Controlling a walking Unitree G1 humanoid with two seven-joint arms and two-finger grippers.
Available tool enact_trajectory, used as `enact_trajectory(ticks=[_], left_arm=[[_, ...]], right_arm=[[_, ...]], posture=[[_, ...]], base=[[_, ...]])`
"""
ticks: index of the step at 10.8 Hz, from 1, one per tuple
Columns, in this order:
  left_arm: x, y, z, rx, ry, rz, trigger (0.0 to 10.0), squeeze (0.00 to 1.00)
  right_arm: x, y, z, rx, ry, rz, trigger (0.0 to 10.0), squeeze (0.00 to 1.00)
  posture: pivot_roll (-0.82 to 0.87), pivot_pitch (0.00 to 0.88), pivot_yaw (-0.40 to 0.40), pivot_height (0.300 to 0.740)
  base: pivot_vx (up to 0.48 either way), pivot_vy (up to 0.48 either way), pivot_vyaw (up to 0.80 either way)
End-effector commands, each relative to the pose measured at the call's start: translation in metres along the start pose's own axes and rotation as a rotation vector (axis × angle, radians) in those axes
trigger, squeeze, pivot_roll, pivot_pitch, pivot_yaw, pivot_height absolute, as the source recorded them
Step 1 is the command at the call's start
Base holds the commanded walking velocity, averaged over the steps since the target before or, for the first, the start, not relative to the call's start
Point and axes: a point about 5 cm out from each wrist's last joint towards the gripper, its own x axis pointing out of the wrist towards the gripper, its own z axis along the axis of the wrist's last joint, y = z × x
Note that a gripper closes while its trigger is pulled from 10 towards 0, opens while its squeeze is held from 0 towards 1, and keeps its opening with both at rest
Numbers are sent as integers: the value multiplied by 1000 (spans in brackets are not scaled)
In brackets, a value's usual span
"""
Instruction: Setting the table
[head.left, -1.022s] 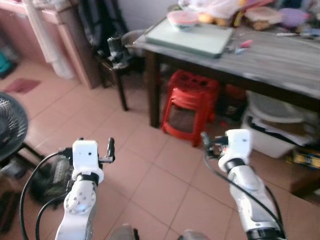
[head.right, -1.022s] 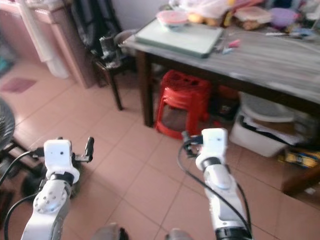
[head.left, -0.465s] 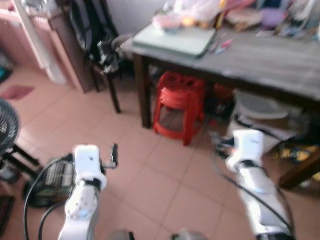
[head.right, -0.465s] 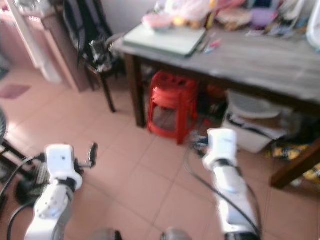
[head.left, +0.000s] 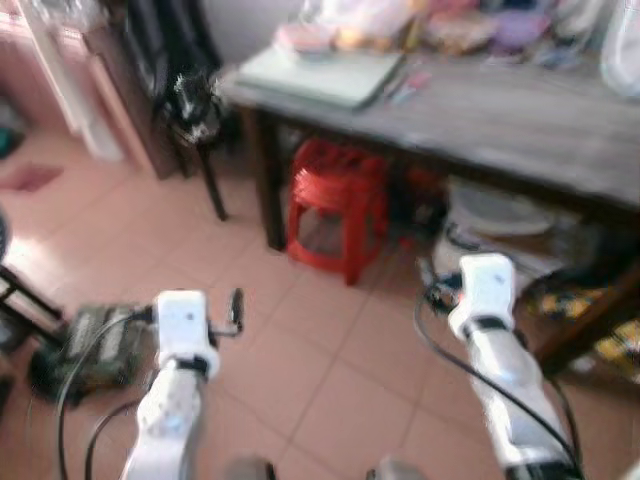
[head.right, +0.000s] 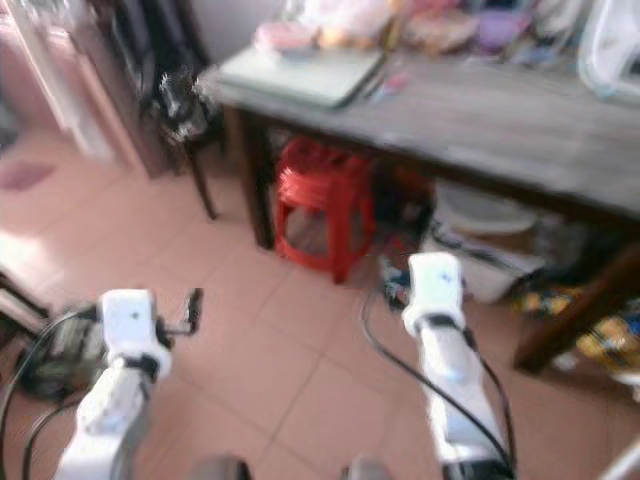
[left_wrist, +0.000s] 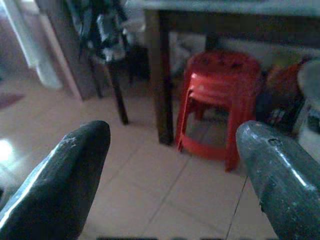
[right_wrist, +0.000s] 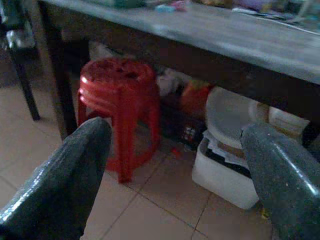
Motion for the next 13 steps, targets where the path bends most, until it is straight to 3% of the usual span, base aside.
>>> enact_trajectory(ticks=[1, 2, 4, 6, 11, 13], left_arm=[[0, 4, 0, 26, -3, 2, 10000, 0], [5, 1, 6, 46, -51, -17, 10000, 0], [6, 4, 13, 11, -59, -11, 10000, 0], [-2, 3, 2, -30, -18, -12, 10000, 0], [-8, -4, 3, -58, -8, -46, 10000, 0], [-9, -5, 0, -58, 3, -58, 10000, 0]], right_arm=[[0, 7, 2, 55, -16, 21, 10000, 0], [3, 9, 8, 37, -48, 25, 10000, 0], [8, 9, 17, 22, -85, 36, 10000, 0], [4, 7, 12, 32, -65, 36, 10000, 0], [-7, 7, 18, -2, -107, 42, 10000, 0], [-6, 6, 16, -35, -104, 40, 10000, 0]], posture=[[15, 31, 36, 740], [16, 35, 38, 740], [20, 45, 42, 740], [15, 62, 35, 740], [13, 62, 22, 740], [14, 57, 23, 740]], base=[[0, 0, 0], [0, 0, 0], [0, 0, -800], [0, 0, -800], [0, 0, -800], [0, -292, 0]])
